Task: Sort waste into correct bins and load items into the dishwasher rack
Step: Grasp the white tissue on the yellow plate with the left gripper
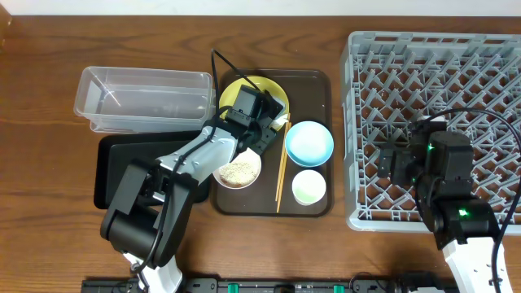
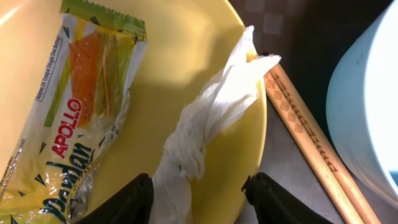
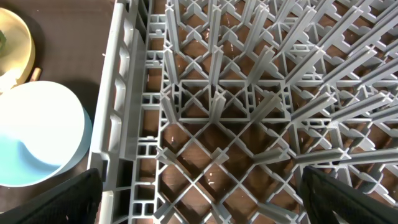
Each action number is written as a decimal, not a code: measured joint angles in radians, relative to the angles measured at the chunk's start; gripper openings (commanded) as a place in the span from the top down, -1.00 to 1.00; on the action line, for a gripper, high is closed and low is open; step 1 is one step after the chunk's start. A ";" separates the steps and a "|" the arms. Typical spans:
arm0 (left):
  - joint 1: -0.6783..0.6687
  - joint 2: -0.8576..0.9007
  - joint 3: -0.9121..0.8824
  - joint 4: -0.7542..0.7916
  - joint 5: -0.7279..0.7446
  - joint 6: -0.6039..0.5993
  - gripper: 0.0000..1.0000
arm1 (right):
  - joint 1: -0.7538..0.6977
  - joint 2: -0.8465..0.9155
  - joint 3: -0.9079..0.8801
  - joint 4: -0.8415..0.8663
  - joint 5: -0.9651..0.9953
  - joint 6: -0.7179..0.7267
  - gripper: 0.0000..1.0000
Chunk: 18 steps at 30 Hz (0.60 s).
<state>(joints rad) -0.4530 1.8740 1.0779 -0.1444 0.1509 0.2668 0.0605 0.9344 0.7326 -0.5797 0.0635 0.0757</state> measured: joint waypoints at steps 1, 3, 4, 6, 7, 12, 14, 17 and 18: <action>0.000 0.000 0.000 0.000 0.000 0.000 -0.09 | 0.000 0.000 0.000 0.000 0.000 0.000 -0.99; 0.000 0.000 0.000 0.000 0.000 0.000 -0.15 | 0.000 0.000 0.000 0.000 0.000 0.000 -0.99; 0.000 -0.001 0.000 0.000 0.000 0.002 -0.17 | 0.000 0.000 0.000 0.000 0.000 0.000 -0.98; 0.000 -0.006 0.000 -0.001 0.000 0.000 -0.18 | 0.000 0.000 0.000 0.000 0.000 0.000 -0.99; 0.000 -0.013 0.000 0.000 0.000 0.000 -0.18 | 0.000 0.000 0.000 0.000 0.000 0.000 -0.98; 0.000 -0.075 0.000 0.023 0.000 0.000 -0.19 | 0.000 0.000 0.000 0.000 0.000 0.000 -0.99; 0.000 -0.097 0.003 0.030 -0.001 0.000 -0.18 | 0.000 0.000 0.000 0.000 0.000 0.000 -0.99; 0.005 -0.097 0.008 0.030 0.000 0.000 -0.18 | 0.000 0.000 0.000 0.000 0.000 0.000 -0.99; 0.008 -0.093 0.008 0.029 0.000 0.000 -0.18 | 0.000 0.000 0.000 0.000 0.000 0.000 -0.99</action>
<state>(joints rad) -0.4450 1.7805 1.0859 -0.1150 0.1505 0.2668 0.0605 0.9344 0.7326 -0.5797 0.0631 0.0757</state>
